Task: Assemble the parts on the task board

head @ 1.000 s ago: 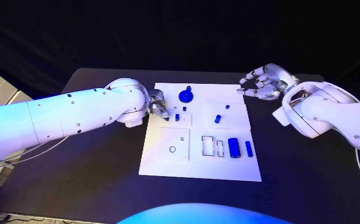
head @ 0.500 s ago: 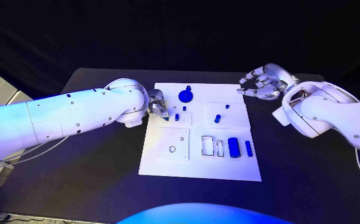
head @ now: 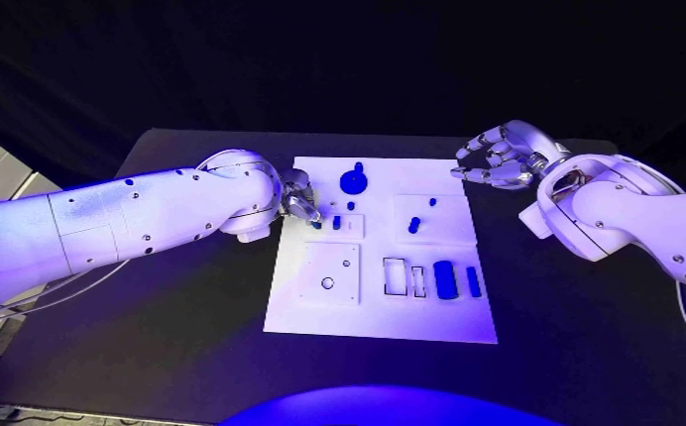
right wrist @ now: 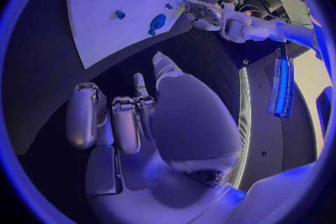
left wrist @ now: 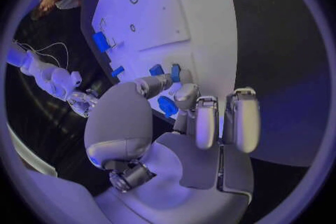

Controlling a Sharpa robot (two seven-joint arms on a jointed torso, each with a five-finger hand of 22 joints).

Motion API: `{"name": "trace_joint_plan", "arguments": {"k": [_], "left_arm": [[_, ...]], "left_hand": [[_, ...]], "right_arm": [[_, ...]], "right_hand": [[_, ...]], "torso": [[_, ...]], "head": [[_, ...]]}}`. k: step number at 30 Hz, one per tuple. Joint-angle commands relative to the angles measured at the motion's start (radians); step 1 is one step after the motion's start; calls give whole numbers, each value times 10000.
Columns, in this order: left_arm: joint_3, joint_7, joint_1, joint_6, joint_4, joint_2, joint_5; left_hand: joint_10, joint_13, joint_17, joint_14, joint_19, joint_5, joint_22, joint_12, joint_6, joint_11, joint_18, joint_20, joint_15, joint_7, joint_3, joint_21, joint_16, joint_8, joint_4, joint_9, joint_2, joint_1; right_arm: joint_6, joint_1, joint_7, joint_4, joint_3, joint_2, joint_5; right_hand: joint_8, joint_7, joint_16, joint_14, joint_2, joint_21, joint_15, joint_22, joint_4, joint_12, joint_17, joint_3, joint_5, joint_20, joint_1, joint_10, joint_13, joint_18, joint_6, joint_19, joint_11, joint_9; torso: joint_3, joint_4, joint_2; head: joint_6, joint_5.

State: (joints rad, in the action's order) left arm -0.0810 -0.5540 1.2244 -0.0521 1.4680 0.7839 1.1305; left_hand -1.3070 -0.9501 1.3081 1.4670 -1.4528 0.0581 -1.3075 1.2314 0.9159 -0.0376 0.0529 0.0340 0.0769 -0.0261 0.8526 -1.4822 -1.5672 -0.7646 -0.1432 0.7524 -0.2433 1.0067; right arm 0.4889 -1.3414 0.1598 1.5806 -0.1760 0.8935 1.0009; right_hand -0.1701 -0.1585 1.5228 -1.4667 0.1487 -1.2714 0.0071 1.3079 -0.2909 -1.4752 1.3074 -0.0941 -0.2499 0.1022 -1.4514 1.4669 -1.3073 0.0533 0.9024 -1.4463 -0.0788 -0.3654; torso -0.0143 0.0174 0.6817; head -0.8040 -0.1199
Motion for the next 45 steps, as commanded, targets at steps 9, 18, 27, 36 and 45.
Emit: {"name": "trace_joint_plan", "arguments": {"k": [9, 18, 27, 36, 45], "left_arm": [[-55, 81, -87, -142, 78, -41, -223], [-55, 63, -88, -120, 55, -32, -231], [-24, 45, -88, 2, 48, 41, -202], [176, 148, -80, 318, 238, 262, -382], [287, 237, -74, 466, 319, 339, -717]], "left_hand": [[-71, -68, 2627, 1038, -45, -35, -881, 73, 97, 19, -112, -39, 75, -37, -494, -37, -36, 91, -297, -45, -53, -269], [-65, -57, 2627, 1038, -49, -34, -887, 66, 98, 18, -114, -40, 75, -36, -526, -40, -36, 94, -308, -47, -61, -268], [-36, -28, 2627, 1038, -43, -35, -877, 34, 103, 26, -111, -40, 73, -47, -808, -30, -36, 131, -493, -71, -87, -323], [461, 522, 2627, 1038, 35, -40, -772, -277, -444, 294, -84, 143, -129, -352, -3506, 52, -36, 618, -1480, -317, 213, -53], [623, 673, 2627, 1038, 104, -12, -690, -315, -585, 395, -58, 224, -229, -465, -5324, 112, -36, 866, -1520, -506, 678, -90]], "right_arm": [[-115, 16, -86, -21, 1, -8, 99], [-102, 16, -82, -28, 1, -6, 99], [-85, 19, -90, -34, 1, -6, 100], [-57, 37, -102, -53, 1, -14, 100], [-50, 52, -95, -67, 1, -18, 100]], "right_hand": [[-61, 11, -48, -725, 41, 47, -98, 623, 9, 30, 1422, -50, -25, -18, 73, 261, -1851, 141, -71, 41, 62, 17], [-61, 11, -48, -725, 41, 47, -98, 623, 9, 30, 1422, -50, -25, -18, 73, 261, -1851, 141, -71, 41, 62, 17], [-66, 13, -61, -720, 42, 85, -99, 599, 14, 42, 1397, -52, -13, -20, 82, 253, -1841, 148, -75, 52, 63, 20], [-67, 13, -70, -715, 43, 112, -100, 582, 15, 53, 1378, -52, -8, -21, 89, 246, -1833, 153, -81, 61, 63, 22], [-67, 12, -65, -719, 44, 99, -100, 591, 11, 43, 1391, -50, -3, -21, 101, 254, -1840, 150, -88, 54, 63, 24]], "torso": [[3, 0, -6], [4, 2, -7], [11, -3, -7], [-3, 5, -19], [-2, -3, -7]], "head": [[-29, 8], [-13, 23], [36, 38], [75, 42], [99, 61]]}}
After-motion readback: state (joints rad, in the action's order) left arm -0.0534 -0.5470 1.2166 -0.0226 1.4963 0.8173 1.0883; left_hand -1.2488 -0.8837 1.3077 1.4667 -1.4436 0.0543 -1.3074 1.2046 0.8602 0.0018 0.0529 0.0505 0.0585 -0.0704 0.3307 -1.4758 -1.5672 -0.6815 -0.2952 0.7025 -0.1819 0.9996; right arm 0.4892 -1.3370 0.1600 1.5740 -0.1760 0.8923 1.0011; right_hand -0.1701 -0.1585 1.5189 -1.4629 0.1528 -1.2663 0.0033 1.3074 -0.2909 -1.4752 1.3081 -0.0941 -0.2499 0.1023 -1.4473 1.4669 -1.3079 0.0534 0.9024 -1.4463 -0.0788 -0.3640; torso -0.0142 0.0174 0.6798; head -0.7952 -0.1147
